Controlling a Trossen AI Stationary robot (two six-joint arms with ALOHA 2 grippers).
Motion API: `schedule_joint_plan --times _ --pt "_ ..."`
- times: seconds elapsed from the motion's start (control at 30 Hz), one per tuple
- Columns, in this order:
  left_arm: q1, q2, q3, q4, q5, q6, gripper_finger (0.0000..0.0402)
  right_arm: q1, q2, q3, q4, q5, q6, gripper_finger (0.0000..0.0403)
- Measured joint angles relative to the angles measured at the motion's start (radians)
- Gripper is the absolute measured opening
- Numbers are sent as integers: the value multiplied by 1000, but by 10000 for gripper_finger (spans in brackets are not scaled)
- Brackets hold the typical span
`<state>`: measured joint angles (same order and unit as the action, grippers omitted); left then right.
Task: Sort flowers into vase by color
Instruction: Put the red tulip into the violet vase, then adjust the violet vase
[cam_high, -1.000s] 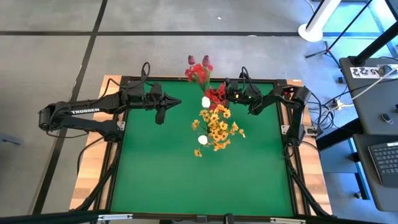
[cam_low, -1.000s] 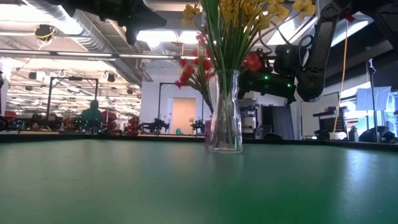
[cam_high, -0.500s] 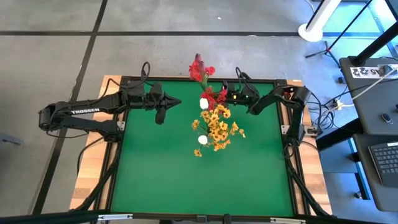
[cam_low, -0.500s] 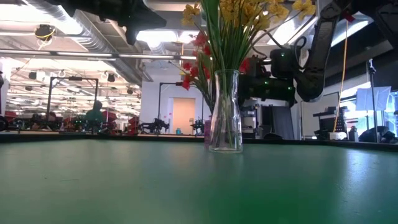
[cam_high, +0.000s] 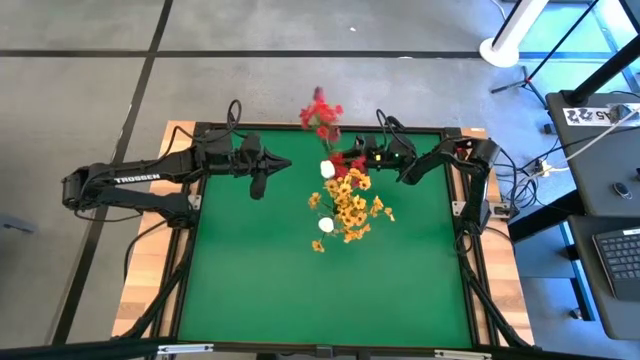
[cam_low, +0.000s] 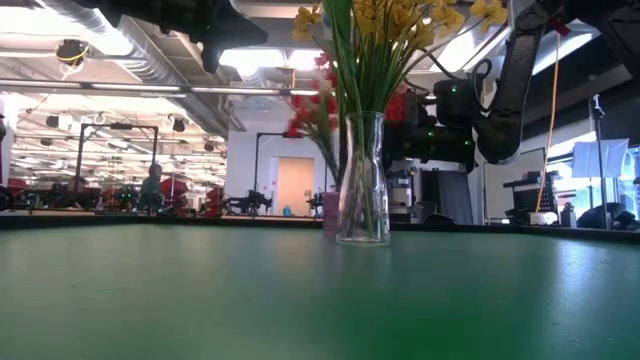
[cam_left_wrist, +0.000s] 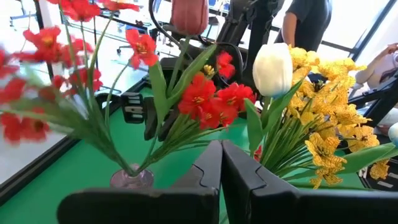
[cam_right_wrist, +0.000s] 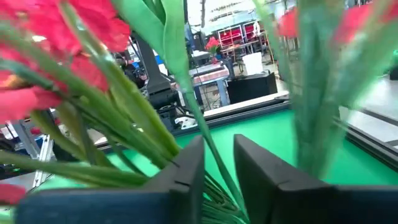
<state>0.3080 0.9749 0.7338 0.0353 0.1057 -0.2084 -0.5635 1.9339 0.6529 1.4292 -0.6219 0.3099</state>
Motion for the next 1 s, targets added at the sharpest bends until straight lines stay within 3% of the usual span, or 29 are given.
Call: schedule_joint_plan --times 0.2,0.37,0.5,0.77,1.0 --pt "0 0 0 0 0 -2 0 -2 0 0 -8 -32 1 162" --pt "0 0 0 0 0 -2 0 -8 -33 0 -94 -64 -2 200" --pt "0 0 0 0 0 -2 0 -22 -65 0 -104 -76 0 212" --pt "0 0 0 3 0 -2 0 -28 -130 0 -134 29 -2 214" --pt "0 0 0 3 0 -2 0 -28 -132 0 -156 35 -2 214"
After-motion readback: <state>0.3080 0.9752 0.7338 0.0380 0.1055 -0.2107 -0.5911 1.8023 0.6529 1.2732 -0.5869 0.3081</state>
